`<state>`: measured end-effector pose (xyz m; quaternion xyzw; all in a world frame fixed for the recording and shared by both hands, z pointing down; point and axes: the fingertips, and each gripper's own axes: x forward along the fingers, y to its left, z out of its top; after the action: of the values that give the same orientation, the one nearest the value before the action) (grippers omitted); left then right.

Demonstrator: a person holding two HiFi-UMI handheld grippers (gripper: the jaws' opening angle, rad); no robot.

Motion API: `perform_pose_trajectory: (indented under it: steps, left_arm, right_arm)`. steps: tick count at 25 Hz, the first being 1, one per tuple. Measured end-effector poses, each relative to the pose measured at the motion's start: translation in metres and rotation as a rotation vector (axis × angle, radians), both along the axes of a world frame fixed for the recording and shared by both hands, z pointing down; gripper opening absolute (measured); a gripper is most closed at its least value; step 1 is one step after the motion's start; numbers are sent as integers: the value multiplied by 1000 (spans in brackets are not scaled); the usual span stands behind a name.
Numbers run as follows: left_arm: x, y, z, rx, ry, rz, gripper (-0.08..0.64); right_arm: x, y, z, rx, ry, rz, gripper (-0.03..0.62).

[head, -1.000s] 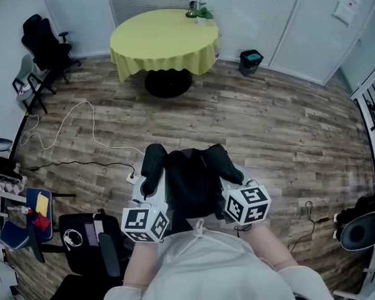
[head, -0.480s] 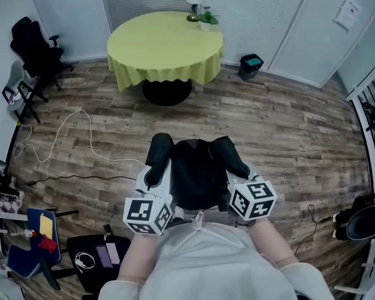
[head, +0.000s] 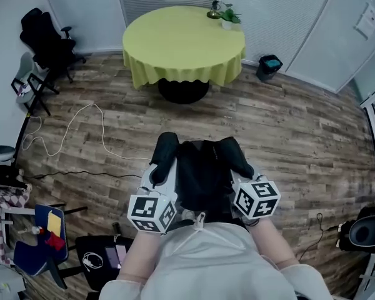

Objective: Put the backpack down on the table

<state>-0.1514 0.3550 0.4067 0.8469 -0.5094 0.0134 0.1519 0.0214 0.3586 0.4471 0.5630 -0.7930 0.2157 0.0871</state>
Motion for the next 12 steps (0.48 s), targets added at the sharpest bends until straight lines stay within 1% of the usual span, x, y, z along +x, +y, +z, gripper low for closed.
perform_pose_trajectory:
  steps: [4, 7, 12]
  left_arm:
    - [-2, -31, 9, -23, -6, -49, 28]
    - [0, -61, 13, -30, 9, -107, 28]
    - [23, -126, 15, -18, 19, -193, 28]
  right_arm:
    - [-2, -37, 11, -18, -20, -44, 29]
    - [1, -73, 14, -18, -29, -83, 29]
    - [24, -151, 13, -1, -28, -170, 29]
